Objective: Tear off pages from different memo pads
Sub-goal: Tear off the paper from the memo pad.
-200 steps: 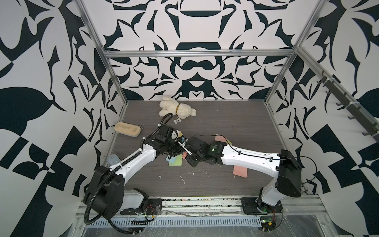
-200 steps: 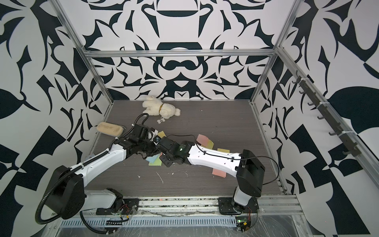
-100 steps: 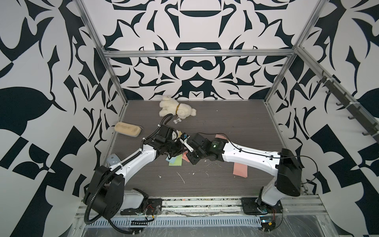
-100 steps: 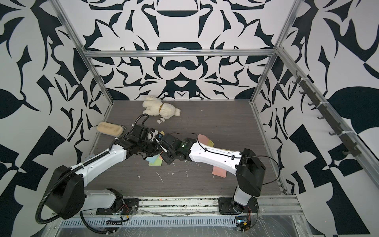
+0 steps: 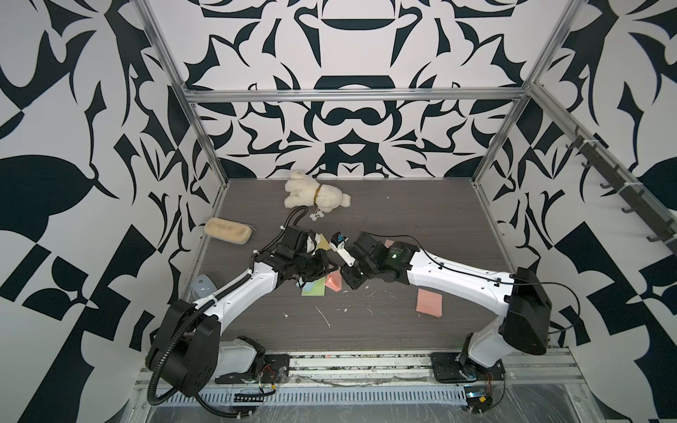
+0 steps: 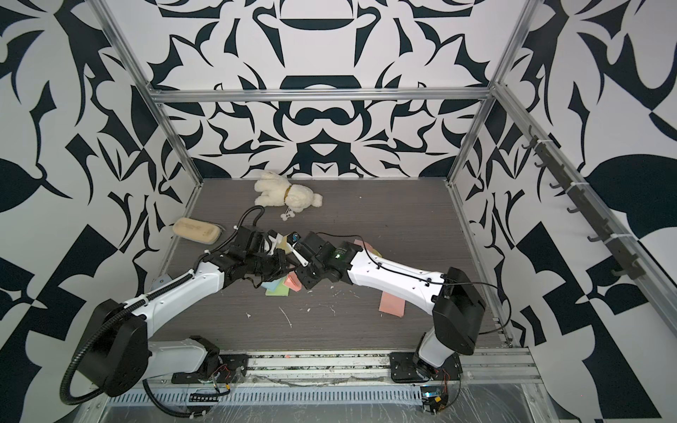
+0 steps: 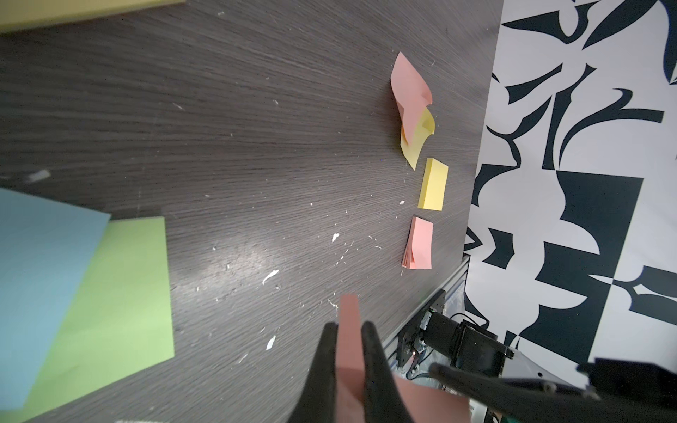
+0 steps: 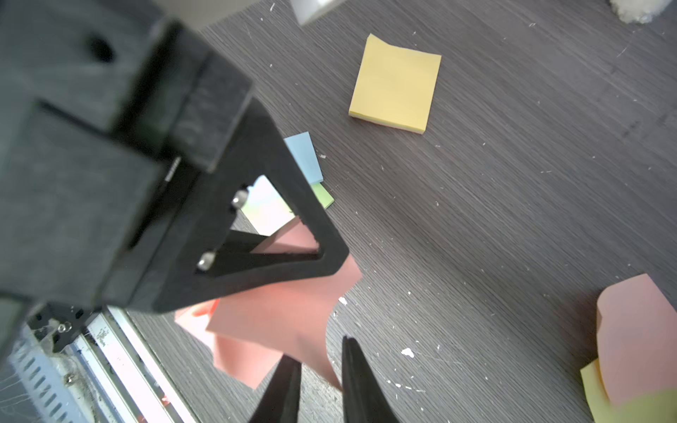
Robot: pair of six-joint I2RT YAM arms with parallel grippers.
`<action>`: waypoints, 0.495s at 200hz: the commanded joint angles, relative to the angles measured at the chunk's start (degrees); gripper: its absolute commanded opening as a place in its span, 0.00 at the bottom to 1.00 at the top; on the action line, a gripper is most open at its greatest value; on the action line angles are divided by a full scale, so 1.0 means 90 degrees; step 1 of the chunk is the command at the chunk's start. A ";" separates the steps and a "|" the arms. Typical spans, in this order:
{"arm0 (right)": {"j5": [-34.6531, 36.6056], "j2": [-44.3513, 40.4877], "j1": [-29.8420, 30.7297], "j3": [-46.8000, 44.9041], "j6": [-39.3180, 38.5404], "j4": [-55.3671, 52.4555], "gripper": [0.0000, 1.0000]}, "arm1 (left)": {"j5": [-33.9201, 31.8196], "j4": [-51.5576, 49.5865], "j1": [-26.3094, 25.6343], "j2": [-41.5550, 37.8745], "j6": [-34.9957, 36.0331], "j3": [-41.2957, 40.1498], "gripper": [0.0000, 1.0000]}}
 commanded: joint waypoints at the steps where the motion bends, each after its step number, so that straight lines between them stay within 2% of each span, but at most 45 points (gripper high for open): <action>1: -0.0106 -0.0156 0.0015 0.0019 -0.0078 -0.0039 0.25 | 0.0102 0.0184 -0.0011 -0.0126 0.0142 -0.0101 0.00; 21: -0.0316 -0.0119 0.0015 -0.0001 -0.0009 0.0129 0.24 | 0.0134 0.0222 -0.0011 -0.0131 0.0179 -0.0112 0.00; 59: -0.0161 -0.0043 0.0006 -0.0027 0.0141 0.0205 0.05 | 0.0175 0.0579 -0.0021 -0.0595 0.0297 -0.0294 0.00; 87: 0.0060 -0.0143 0.0005 -0.0090 0.0182 0.0186 0.02 | 0.0195 0.0583 -0.0021 -0.0614 0.0309 -0.0317 0.00; 99: 0.0142 -0.0158 0.0031 -0.0080 0.0148 0.0105 0.06 | 0.0191 0.0584 -0.0021 -0.0580 0.0283 -0.0303 0.00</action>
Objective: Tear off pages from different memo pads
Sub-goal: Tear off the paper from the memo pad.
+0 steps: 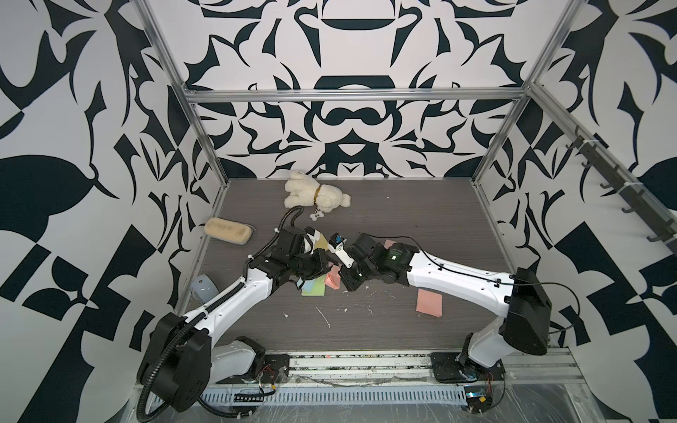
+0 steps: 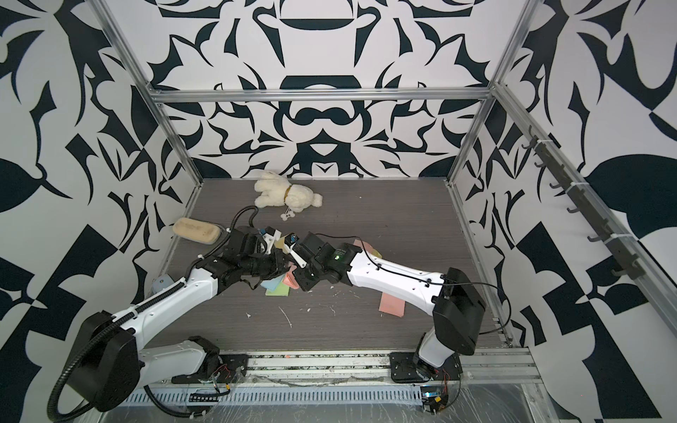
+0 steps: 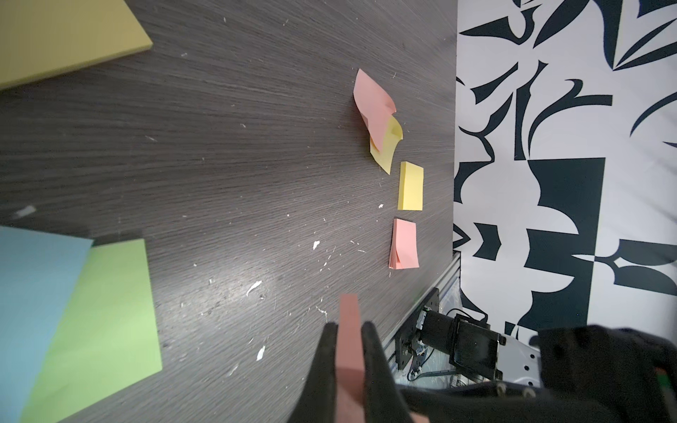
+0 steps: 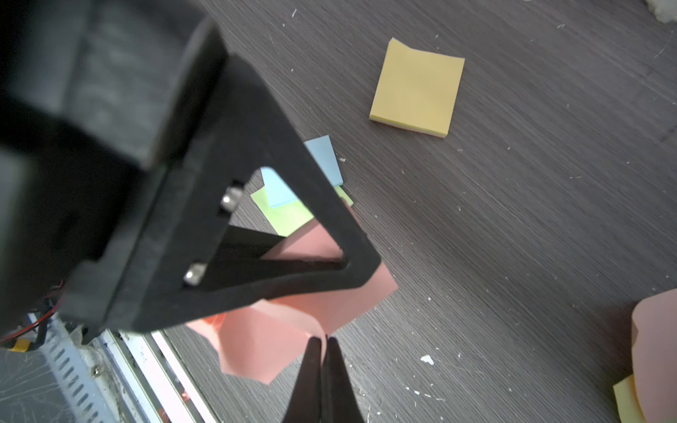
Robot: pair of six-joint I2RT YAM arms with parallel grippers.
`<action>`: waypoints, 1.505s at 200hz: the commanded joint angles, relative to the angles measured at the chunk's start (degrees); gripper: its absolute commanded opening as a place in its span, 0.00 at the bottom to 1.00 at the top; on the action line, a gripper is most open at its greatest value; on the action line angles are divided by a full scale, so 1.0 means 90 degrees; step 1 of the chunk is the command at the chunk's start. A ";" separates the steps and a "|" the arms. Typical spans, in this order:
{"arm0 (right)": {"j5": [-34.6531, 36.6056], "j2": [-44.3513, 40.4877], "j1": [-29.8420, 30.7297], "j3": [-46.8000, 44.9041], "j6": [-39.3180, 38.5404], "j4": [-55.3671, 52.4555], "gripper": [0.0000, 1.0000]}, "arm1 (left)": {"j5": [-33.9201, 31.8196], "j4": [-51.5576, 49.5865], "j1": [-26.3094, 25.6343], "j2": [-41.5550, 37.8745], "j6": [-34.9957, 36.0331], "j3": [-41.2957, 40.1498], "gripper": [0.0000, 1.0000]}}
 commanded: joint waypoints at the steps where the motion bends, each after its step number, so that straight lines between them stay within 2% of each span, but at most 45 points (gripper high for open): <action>1: 0.0322 -0.0164 0.0033 -0.0039 0.0029 -0.0045 0.07 | 0.0143 0.0159 -0.0014 -0.0062 0.0065 -0.0050 0.00; 26: 0.0518 -0.0111 0.0192 0.0067 -0.0080 -0.0128 0.19 | 0.0144 0.0164 -0.0014 0.0009 0.0028 -0.0002 0.00; 49: 0.0681 -0.0027 0.0288 0.0192 -0.0141 -0.0150 0.21 | 0.0148 0.0169 -0.0041 0.0018 0.0014 0.0021 0.00; 89: 0.0880 -0.0015 0.0338 0.0277 -0.0229 -0.0179 0.00 | 0.0059 0.0030 -0.0044 0.0006 0.0004 0.0021 0.00; 106: 0.0949 -0.0030 0.0341 0.0363 -0.0301 -0.0328 0.00 | -0.0021 -0.0004 -0.0036 0.0056 -0.0087 -0.0016 0.00; 134: 0.1029 -0.0010 0.0342 0.0586 -0.0513 -0.0655 0.00 | 0.0130 0.0324 0.0069 0.0088 -0.0290 -0.0113 0.12; 153: 0.1043 -0.0001 0.0338 0.0732 -0.0649 -0.0811 0.00 | 0.0407 0.0767 0.0175 0.0014 -0.0498 -0.0239 0.29; 179: 0.1028 0.0047 0.0341 0.0887 -0.0904 -0.0994 0.00 | 0.0673 0.1570 0.0557 -0.0289 -0.0923 -0.0721 0.43; 206: 0.0994 0.0067 0.0342 0.0976 -0.1048 -0.1055 0.00 | 0.0683 0.1983 0.0742 -0.0717 -0.1027 -0.1084 0.51; 230: 0.0891 0.0024 0.0316 0.1071 -0.1102 -0.1128 0.00 | 0.0404 0.2129 0.0766 -0.1225 -0.0916 -0.1398 0.57; 274: 0.0610 -0.0139 0.0167 0.1219 -0.1050 -0.1260 0.00 | -0.0376 0.2006 0.0739 -0.2854 -0.0351 -0.2179 0.67; 301: 0.0429 -0.0063 0.0157 0.1436 -0.1103 -0.1415 0.00 | -0.0534 0.1937 0.0522 -0.3085 -0.0064 -0.2315 0.72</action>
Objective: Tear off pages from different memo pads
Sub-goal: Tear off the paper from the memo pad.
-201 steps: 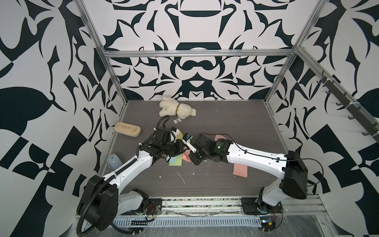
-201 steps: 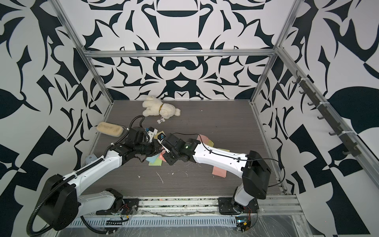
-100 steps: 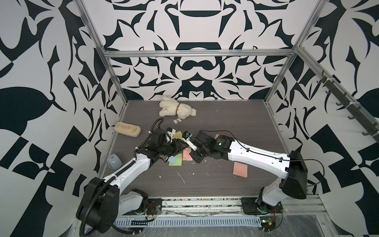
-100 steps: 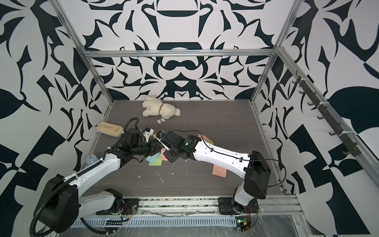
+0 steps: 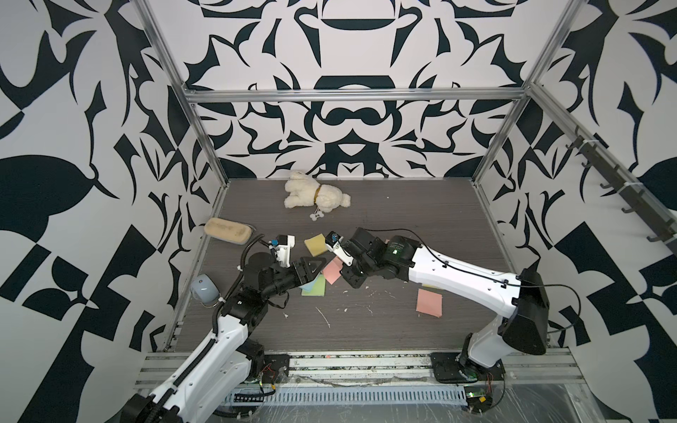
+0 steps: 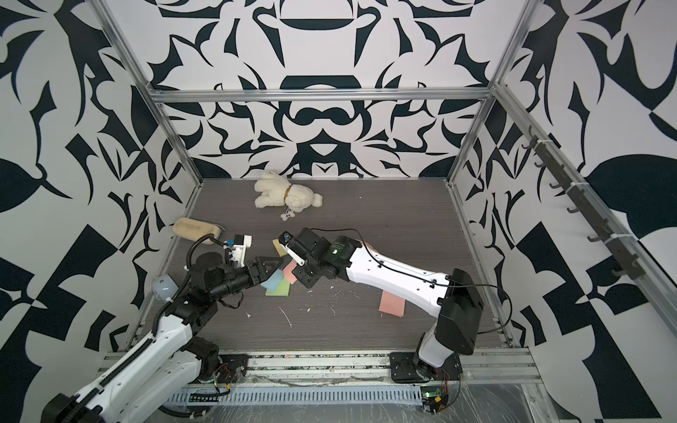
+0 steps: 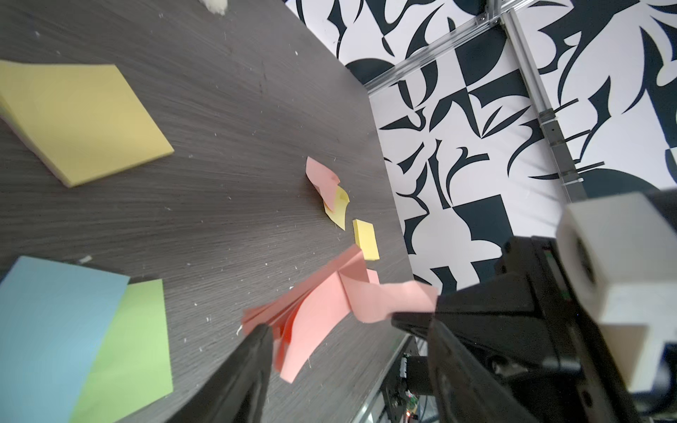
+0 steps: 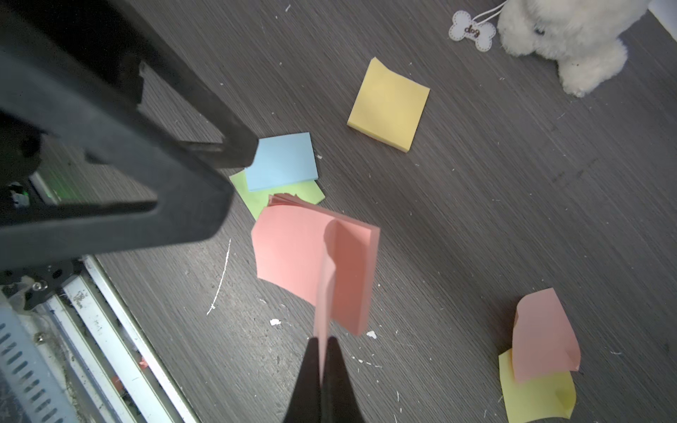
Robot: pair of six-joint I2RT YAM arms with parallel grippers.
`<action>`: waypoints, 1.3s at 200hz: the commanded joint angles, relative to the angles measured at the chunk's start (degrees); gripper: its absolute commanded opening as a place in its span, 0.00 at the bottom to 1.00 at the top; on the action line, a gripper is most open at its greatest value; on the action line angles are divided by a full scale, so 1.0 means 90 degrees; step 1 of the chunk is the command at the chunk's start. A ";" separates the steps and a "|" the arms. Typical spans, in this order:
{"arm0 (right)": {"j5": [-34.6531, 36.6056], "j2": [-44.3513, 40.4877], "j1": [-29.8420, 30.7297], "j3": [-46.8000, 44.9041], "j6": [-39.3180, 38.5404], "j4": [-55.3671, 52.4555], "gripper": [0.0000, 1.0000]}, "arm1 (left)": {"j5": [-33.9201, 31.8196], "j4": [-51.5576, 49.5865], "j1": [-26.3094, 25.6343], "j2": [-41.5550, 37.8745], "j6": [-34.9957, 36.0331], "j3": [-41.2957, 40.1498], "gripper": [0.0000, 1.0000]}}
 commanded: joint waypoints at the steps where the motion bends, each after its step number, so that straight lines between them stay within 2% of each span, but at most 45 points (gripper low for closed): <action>1: -0.0206 -0.0125 -0.0030 0.0442 -0.0105 -0.0162 0.00 | -0.0370 0.0055 -0.0184 -0.0079 0.0402 -0.0111 0.72; 59: -0.0557 -0.0443 -0.0034 0.0680 -0.0547 -0.0422 0.00 | -0.0209 0.0201 -0.0780 0.0693 0.0731 0.0233 0.72; 73: -0.0620 -0.0479 -0.0034 0.0737 -0.0613 -0.0504 0.00 | -0.0292 0.0245 -0.0981 0.0752 0.0922 0.0319 0.68; 102: -0.0629 -0.0537 -0.0031 0.0734 -0.0727 -0.0533 0.00 | -0.0179 0.0682 -0.1184 0.1089 0.0876 0.0342 0.54; 136: -0.0463 -0.0616 -0.0068 0.0684 -0.0728 -0.0550 0.00 | -0.0224 0.0643 -0.1184 0.1213 0.0901 0.0394 0.20; 158: -0.0508 -0.0655 -0.0143 0.0730 -0.0607 -0.0582 0.00 | -0.0400 0.0499 -0.1184 0.1179 0.0963 0.0425 0.05; 167: -0.0616 -0.0693 -0.0147 0.0708 -0.0595 -0.0556 0.10 | -0.0462 0.0429 -0.1184 0.1165 0.0991 0.0449 0.00; 184: -0.0635 -0.0718 -0.0147 0.0680 -0.0599 -0.0618 0.24 | -0.0566 0.0355 -0.1184 0.1159 0.1024 0.0461 0.00; 194: -0.0602 -0.0781 -0.0163 0.0622 -0.0559 -0.0597 0.28 | -0.0621 0.0333 -0.1184 0.1141 0.1044 0.0452 0.00; 224: -0.1285 -0.1239 -0.0571 0.0261 -0.0017 0.0015 0.31 | -0.0642 0.0313 -0.1184 0.1111 0.1110 0.0445 0.00; 245: -0.1132 -0.1236 -0.0553 0.0186 0.0004 -0.0130 0.35 | -0.0628 0.0339 -0.1184 0.1110 0.1123 0.0439 0.00; 260: -0.0865 -0.1063 -0.0300 0.0191 -0.0067 -0.0296 0.38 | -0.0603 0.0372 -0.1185 0.1130 0.1120 0.0445 0.00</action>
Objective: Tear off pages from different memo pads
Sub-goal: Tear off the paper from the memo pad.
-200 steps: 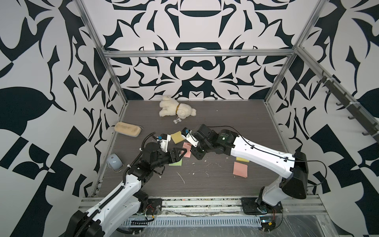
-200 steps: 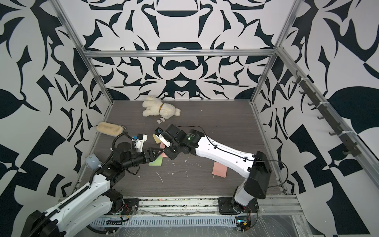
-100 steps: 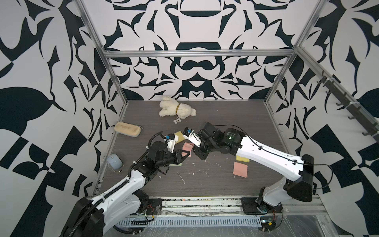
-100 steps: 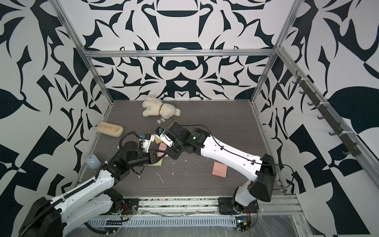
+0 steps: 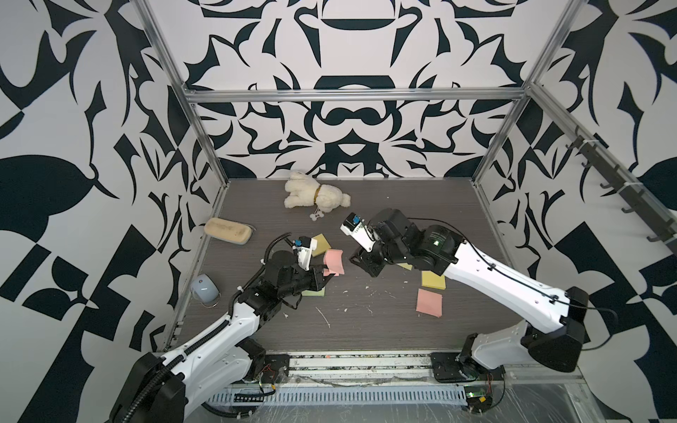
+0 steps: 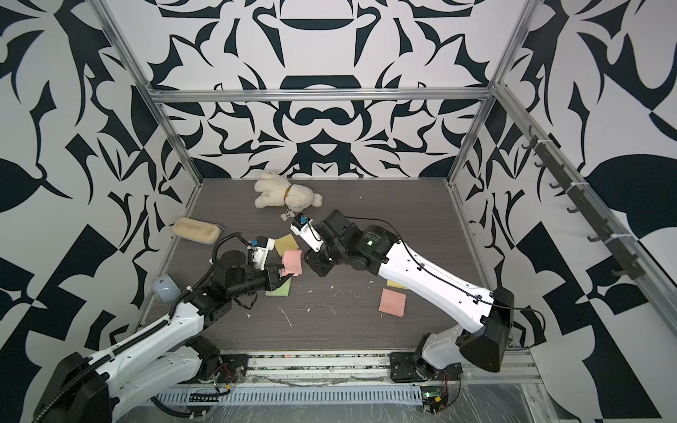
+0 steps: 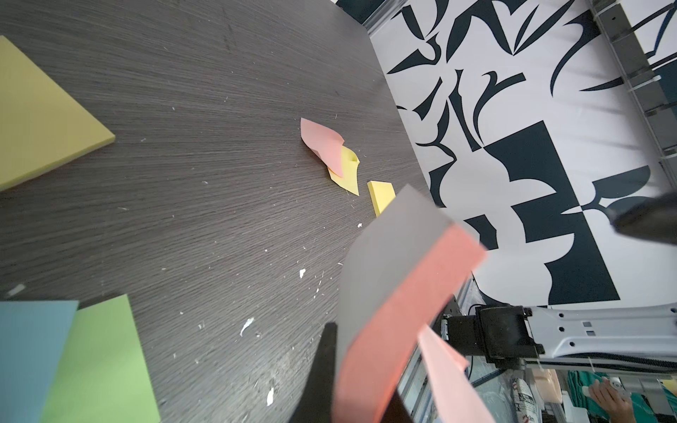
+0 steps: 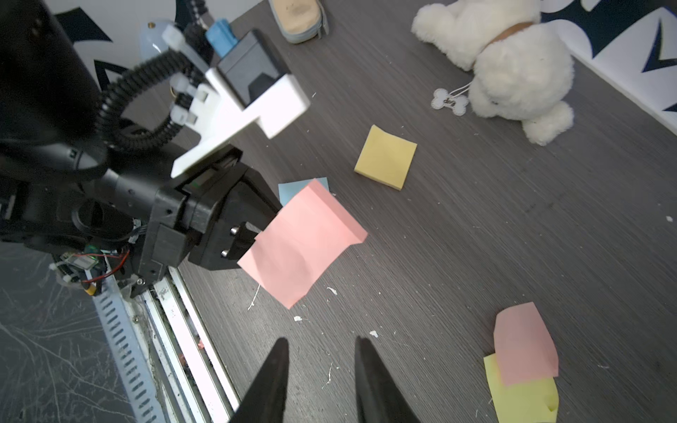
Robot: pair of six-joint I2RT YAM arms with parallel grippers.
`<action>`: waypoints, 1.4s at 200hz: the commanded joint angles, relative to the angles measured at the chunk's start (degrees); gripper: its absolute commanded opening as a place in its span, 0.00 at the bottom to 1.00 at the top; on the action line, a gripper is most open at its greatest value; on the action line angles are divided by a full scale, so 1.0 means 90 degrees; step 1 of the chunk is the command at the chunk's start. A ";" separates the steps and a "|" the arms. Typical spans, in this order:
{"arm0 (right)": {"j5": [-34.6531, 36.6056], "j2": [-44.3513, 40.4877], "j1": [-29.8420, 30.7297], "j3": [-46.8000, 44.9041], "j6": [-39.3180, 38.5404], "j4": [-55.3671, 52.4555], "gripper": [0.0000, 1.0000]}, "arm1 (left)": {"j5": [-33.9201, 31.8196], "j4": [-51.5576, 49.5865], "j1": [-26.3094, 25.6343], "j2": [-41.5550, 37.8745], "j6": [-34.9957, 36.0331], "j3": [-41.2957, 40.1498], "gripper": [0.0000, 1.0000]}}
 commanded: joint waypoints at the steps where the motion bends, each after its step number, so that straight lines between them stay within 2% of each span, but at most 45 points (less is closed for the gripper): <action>1: 0.0158 0.0106 0.0289 -0.0047 0.0073 0.0005 0.38 | -0.0040 0.0032 0.0010 -0.0087 0.0114 0.0151 0.00; 23: 0.0729 0.0441 0.0792 0.0029 -0.0188 -0.0177 0.40 | 0.0004 0.0047 0.0011 -0.0043 0.0107 0.0180 0.00; 53: 0.1111 0.0736 0.1085 0.0108 -0.0341 -0.0072 0.42 | 0.0014 0.0027 0.0011 -0.0024 0.0103 0.0194 0.00; 125: 0.1564 0.0940 0.1166 0.0212 -0.0424 0.0241 0.42 | 0.0088 0.0039 0.0011 0.0038 0.0087 0.0211 0.00; 176: 0.1541 0.1082 0.1167 0.0294 -0.0468 0.0371 0.41 | 0.0149 0.0034 0.0011 0.0106 0.0079 0.0268 0.00; 262: 0.1669 0.0941 0.1053 0.0109 -0.0210 0.0684 0.25 | 0.0234 0.0042 0.0001 0.0177 0.0072 0.0309 0.00; 280: 0.1419 0.0881 0.0932 0.0028 -0.0049 0.0816 0.17 | 0.0237 0.0030 0.0001 0.0186 0.0068 0.0305 0.00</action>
